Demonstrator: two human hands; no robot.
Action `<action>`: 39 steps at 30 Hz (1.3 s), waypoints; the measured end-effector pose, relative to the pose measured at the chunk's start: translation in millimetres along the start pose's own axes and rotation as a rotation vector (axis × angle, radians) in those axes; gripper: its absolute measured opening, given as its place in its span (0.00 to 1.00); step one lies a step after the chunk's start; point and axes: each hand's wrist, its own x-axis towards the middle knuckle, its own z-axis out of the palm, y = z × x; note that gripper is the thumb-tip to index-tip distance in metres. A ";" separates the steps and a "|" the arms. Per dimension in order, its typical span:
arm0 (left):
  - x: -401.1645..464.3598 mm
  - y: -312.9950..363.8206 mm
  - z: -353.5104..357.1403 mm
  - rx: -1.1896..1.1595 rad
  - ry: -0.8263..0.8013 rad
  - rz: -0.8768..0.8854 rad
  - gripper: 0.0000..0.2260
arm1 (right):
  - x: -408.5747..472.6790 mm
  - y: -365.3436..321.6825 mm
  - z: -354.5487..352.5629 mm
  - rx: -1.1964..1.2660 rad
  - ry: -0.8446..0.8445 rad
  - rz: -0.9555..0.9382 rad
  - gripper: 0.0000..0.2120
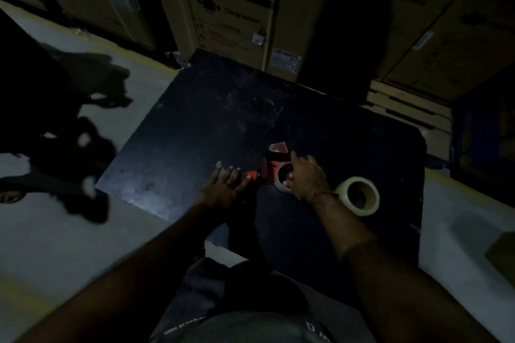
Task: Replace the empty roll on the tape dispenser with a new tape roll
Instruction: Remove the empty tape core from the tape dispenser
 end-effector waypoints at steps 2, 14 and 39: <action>1.9 -7.5 -3.8 -0.087 0.007 -0.056 0.30 | -4.9 2.2 11.0 0.048 0.011 0.033 0.44; -3.7 52.7 -5.2 -1.164 0.256 -0.267 0.12 | -49.8 -3.3 56.3 0.582 0.165 0.234 0.33; 25.5 61.8 27.3 -1.638 -0.188 -0.510 0.28 | -61.5 -4.8 92.2 1.026 0.150 0.507 0.10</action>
